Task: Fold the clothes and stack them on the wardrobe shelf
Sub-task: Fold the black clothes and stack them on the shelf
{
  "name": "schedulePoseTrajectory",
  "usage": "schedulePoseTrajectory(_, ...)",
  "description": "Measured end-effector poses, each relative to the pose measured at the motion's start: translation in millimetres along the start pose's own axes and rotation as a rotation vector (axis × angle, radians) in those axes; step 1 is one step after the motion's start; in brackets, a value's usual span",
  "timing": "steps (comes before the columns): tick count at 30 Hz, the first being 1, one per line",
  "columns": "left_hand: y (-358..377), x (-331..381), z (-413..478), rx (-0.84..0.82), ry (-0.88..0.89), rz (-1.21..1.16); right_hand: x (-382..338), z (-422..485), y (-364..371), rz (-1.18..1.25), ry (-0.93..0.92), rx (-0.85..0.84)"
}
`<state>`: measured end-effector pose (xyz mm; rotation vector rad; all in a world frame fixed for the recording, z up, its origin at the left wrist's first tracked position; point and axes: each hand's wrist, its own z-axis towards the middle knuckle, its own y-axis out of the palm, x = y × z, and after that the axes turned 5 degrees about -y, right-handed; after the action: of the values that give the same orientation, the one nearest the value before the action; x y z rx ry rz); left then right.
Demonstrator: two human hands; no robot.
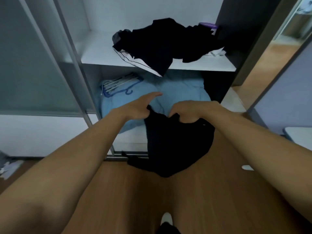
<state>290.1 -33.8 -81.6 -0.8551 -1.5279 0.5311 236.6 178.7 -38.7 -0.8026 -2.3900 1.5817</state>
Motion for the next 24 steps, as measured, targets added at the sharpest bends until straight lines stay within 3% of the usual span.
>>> schedulePoseTrajectory(3,1.2,-7.3,-21.9,-0.089,0.011,-0.005,-21.1,-9.5,3.3,0.102,0.056,0.119)
schedulePoseTrajectory(6,4.2,-8.6,-41.0,-0.193,-0.135,-0.135,-40.1,-11.6,8.5,0.167,0.146,0.238)
schedulePoseTrajectory(10,15.9,-14.6,-56.0,-0.294,-0.189,-0.241,-58.6,-4.8,6.9,0.227,0.302,0.348)
schedulePoseTrajectory(14,25.3,-21.8,-67.3,-0.228,-0.127,-0.538,-57.4,-6.4,7.3,0.253,0.432,0.397)
schedulePoseTrajectory(18,30.1,-8.1,-70.2,-0.316,-0.175,-0.263,-46.1,-16.9,11.2,0.269,0.553,0.406)
schedulePoseTrajectory(24,45.6,24.4,-53.8,-0.260,-0.104,-0.224,-32.8,-32.8,22.9,0.310,0.593,0.405)
